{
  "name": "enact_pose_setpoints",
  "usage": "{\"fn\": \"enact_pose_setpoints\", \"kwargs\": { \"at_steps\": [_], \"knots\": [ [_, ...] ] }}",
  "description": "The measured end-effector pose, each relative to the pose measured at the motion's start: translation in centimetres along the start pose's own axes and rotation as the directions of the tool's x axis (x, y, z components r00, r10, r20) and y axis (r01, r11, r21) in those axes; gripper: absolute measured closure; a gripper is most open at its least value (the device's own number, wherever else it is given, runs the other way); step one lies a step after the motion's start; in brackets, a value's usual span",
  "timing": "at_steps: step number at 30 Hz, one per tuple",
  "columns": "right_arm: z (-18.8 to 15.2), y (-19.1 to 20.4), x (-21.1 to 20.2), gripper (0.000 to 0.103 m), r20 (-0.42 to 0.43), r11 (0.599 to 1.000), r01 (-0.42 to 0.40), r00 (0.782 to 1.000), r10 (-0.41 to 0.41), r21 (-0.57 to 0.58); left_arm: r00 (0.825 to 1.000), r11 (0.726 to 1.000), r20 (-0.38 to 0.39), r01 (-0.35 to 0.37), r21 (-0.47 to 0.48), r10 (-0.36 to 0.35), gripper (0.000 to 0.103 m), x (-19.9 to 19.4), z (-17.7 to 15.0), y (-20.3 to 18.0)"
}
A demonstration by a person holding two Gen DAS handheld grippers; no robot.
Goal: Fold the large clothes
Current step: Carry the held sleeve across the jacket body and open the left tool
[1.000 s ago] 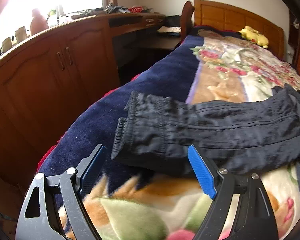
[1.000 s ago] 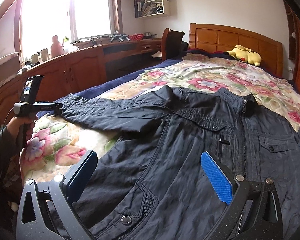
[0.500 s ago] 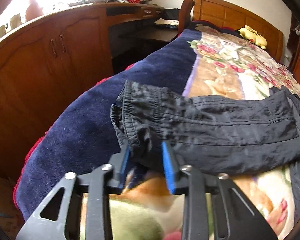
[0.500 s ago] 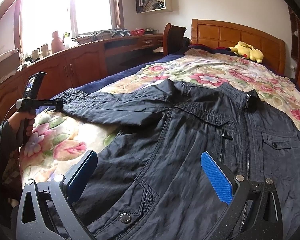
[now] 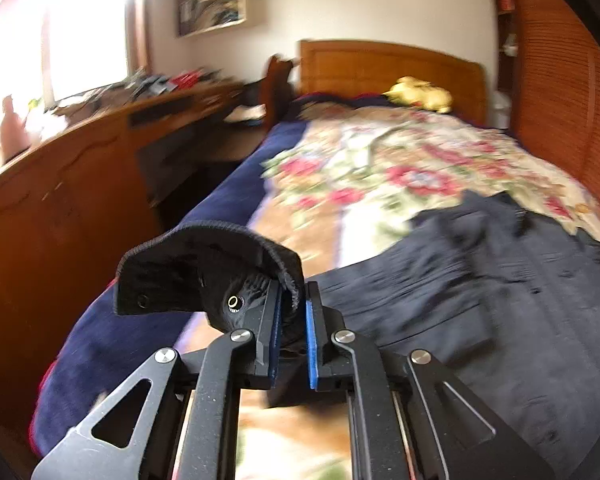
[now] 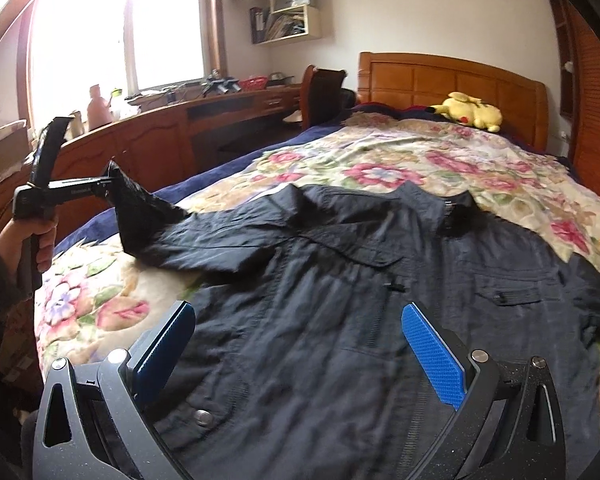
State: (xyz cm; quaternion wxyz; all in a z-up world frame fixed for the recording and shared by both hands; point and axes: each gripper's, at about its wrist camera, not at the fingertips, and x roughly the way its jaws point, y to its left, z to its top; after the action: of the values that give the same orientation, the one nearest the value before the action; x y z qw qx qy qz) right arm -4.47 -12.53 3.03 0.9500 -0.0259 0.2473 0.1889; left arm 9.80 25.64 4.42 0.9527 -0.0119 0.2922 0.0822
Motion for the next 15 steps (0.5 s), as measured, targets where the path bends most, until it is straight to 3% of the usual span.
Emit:
{"fn": "enact_pose_setpoints", "kwargs": {
  "at_steps": [5,15],
  "knots": [
    [-0.9,-2.2,-1.7,0.0,0.004,0.998,0.045,0.999,-0.045,0.046,0.992,0.991,0.051,0.107,0.08,-0.111,0.093,-1.7,1.6,-6.5],
    [-1.0,-4.4,-5.4,0.0,0.035,0.989,0.101,0.994,-0.105,0.112,0.962,0.948,0.055,0.251,0.197,-0.267,0.094,-3.6,3.2,-16.0]
  ]
}}
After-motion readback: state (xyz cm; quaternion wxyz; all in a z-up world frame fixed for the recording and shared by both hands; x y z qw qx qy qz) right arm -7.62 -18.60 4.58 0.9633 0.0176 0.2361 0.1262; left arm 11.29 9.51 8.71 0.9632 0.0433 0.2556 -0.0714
